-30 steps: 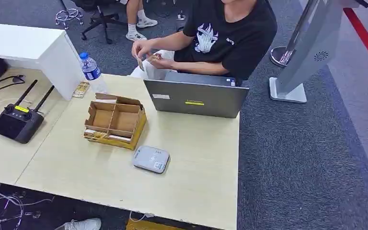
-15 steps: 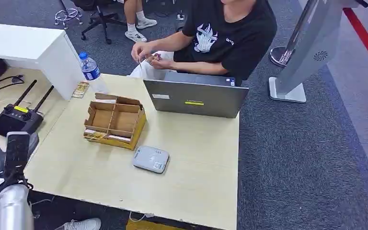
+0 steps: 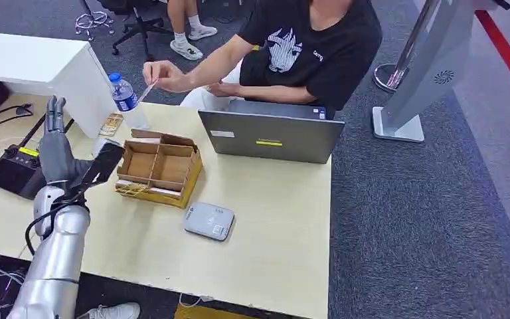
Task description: Pass the card to the sensor for recognition and then transmit it.
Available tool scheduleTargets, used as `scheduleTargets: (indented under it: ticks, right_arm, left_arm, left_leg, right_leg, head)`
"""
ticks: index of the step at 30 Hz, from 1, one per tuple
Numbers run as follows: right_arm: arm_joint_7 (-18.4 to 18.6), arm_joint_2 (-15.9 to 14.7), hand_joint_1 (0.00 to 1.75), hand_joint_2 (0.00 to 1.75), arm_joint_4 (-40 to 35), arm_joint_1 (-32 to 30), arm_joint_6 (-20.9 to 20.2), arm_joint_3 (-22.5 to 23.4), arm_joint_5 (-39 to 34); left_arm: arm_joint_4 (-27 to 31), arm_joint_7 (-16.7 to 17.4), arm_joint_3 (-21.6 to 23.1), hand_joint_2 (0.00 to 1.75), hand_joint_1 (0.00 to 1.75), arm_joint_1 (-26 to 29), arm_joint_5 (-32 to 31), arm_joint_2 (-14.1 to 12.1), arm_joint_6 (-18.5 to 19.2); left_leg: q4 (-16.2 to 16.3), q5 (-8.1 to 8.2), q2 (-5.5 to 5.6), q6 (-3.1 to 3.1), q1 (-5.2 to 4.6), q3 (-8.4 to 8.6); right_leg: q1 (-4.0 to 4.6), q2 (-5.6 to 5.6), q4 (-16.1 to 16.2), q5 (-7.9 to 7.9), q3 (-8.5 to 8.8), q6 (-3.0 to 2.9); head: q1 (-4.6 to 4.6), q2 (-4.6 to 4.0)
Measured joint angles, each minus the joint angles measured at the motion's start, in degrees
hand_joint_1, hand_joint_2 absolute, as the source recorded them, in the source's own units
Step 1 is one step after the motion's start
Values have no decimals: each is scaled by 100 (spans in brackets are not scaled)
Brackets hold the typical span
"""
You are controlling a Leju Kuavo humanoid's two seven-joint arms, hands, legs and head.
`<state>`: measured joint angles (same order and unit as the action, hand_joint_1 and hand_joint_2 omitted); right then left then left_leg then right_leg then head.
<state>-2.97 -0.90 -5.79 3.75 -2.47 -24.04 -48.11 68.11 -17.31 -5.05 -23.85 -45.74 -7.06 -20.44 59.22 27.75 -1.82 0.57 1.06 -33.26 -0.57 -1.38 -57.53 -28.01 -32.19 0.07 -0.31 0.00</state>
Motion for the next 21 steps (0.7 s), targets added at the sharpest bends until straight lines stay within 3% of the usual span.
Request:
scheduleTargets:
  ticks: [9,10,11,21]
  right_arm:
    - [0,7,0,175,-63,136,160,0,-368]
    - [0,7,0,175,-68,152,179,0,-405]
    - [0,7,0,175,-79,164,193,0,-440]
    - [-13,11,0,175,-144,286,367,2,-931]
  left_arm:
    - [-529,409,1160,175,0,-704,-1140,-59,-392]
    - [-617,453,1291,175,45,-789,-1271,-68,-440]
    - [-706,489,1421,175,175,-867,-1397,-74,-485]
    - [-1430,831,2435,175,175,-1461,-2615,-142,-1108]
  left_leg:
    - [1,-1,0,-1,0,-2]
    - [1,-2,1,-2,0,-2]
    - [1,-2,1,-2,0,-3]
    - [2,-2,-2,-2,-1,-6]
  right_leg:
    - [0,0,-1,2,0,1]
    - [0,-1,-1,2,0,1]
    - [0,-1,-1,2,0,1]
    - [0,1,-4,3,-5,1]
  head:
    - [0,0]
    - [0,0]
    - [2,0]
    - [-2,0]
